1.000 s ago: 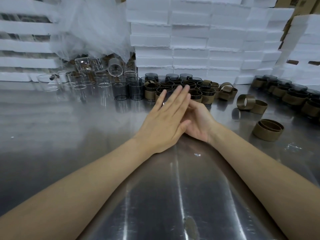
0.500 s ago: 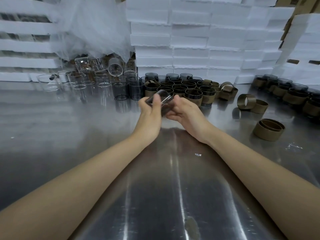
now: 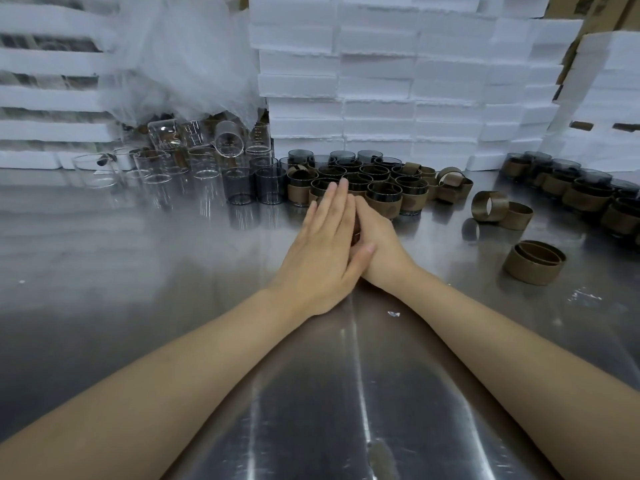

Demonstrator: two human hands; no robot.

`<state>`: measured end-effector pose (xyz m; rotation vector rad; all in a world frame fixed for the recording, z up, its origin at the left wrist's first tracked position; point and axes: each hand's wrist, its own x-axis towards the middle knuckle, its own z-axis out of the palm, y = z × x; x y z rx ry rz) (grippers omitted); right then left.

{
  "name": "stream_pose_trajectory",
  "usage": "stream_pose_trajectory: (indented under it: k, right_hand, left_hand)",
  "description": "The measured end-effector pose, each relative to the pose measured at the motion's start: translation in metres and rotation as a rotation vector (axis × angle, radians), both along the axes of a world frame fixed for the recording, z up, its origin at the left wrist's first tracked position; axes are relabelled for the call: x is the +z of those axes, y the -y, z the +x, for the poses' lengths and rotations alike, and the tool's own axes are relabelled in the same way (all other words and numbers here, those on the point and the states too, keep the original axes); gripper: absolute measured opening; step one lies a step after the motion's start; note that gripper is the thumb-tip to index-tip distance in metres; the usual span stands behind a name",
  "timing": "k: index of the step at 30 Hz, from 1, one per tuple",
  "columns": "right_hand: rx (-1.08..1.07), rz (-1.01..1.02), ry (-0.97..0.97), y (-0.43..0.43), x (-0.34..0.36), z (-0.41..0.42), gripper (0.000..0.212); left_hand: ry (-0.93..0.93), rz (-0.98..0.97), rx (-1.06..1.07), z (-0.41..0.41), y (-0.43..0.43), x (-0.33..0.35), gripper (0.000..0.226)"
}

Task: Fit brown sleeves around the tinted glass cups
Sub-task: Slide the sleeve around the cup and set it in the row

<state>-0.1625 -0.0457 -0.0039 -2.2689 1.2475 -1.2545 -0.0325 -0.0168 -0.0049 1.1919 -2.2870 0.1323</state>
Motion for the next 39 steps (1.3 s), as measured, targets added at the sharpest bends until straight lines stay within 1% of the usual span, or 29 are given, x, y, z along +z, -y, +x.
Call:
stream_pose_trajectory:
  k: [3, 6, 8, 9, 11, 13, 14, 15, 16, 18, 21, 23, 25, 28, 30, 32, 34, 35, 36, 39]
  right_hand:
    - [0.025, 0.011, 0.043, -0.004, 0.003, 0.002, 0.032]
    - [0.028, 0.002, 0.059, -0.007, 0.002, 0.006, 0.031]
    - [0.034, 0.022, 0.060, -0.009, 0.002, 0.008, 0.035]
    - [0.036, 0.035, 0.061, -0.009, 0.001, 0.008, 0.039]
    - [0.041, 0.063, 0.066, -0.010, 0.002, 0.009, 0.044]
    - [0.057, 0.094, 0.071, -0.011, 0.003, 0.010, 0.045]
    - [0.070, 0.106, 0.074, -0.012, 0.004, 0.010, 0.046]
    - [0.084, 0.117, 0.077, -0.013, 0.004, 0.010, 0.047]
    - [0.099, 0.130, 0.083, -0.013, 0.004, 0.011, 0.048]
    - [0.133, 0.180, 0.119, -0.014, 0.004, 0.012, 0.052]
    - [0.241, 0.298, 0.267, -0.014, 0.006, 0.011, 0.059]
    - [0.271, 0.355, 0.356, -0.013, 0.009, 0.009, 0.068]
    - [0.239, 0.353, 0.400, -0.011, 0.008, 0.008, 0.080]
    - [0.083, 0.240, 0.304, -0.009, 0.007, 0.009, 0.087]
    - [0.033, 0.176, 0.226, -0.011, 0.010, 0.009, 0.089]
    - [0.025, 0.033, 0.047, -0.017, 0.013, 0.015, 0.092]
    - [0.082, -0.080, -0.154, -0.022, 0.010, 0.025, 0.092]
    - [0.112, -0.072, -0.172, -0.022, 0.008, 0.028, 0.093]
    - [0.126, -0.035, -0.136, -0.021, 0.007, 0.029, 0.096]
    - [0.063, 0.118, -0.014, -0.015, 0.009, 0.022, 0.100]
  left_hand:
    - [-0.144, 0.046, 0.054, -0.002, 0.000, -0.001, 0.072]
    - [-0.369, 0.116, 0.082, 0.003, 0.005, 0.001, 0.075]
    - [-0.483, 0.228, 0.056, 0.008, 0.008, 0.002, 0.074]
    - [-0.570, 0.306, 0.038, 0.010, 0.010, 0.004, 0.072]
    - [-0.814, 0.467, 0.019, 0.013, 0.016, 0.005, 0.062]
    - [-1.077, 0.620, -0.011, 0.013, 0.020, 0.006, 0.052]
    - [-1.178, 0.683, -0.023, 0.013, 0.022, 0.006, 0.048]
    - [-1.249, 0.735, -0.029, 0.013, 0.022, 0.006, 0.047]
    - [-1.285, 0.766, -0.032, 0.013, 0.022, 0.007, 0.051]
    - [-1.304, 0.825, -0.063, 0.013, 0.021, 0.008, 0.056]
    - [-1.314, 0.920, -0.198, 0.012, 0.018, 0.009, 0.057]
    - [-1.297, 0.924, -0.318, 0.012, 0.018, 0.006, 0.054]
    - [-1.257, 0.883, -0.342, 0.012, 0.017, 0.003, 0.056]
    - [-1.147, 0.773, -0.257, 0.009, 0.016, 0.000, 0.052]
    - [-1.131, 0.718, -0.201, 0.006, 0.016, -0.001, 0.046]
    - [-1.172, 0.658, -0.098, 0.007, 0.020, -0.001, 0.044]
    - [-1.175, 0.603, 0.024, 0.010, 0.025, -0.002, 0.048]
    - [-1.128, 0.573, 0.065, 0.012, 0.027, -0.003, 0.053]
    - [-1.068, 0.550, 0.084, 0.012, 0.027, -0.005, 0.058]
    - [-0.887, 0.523, 0.037, 0.011, 0.023, -0.006, 0.072]
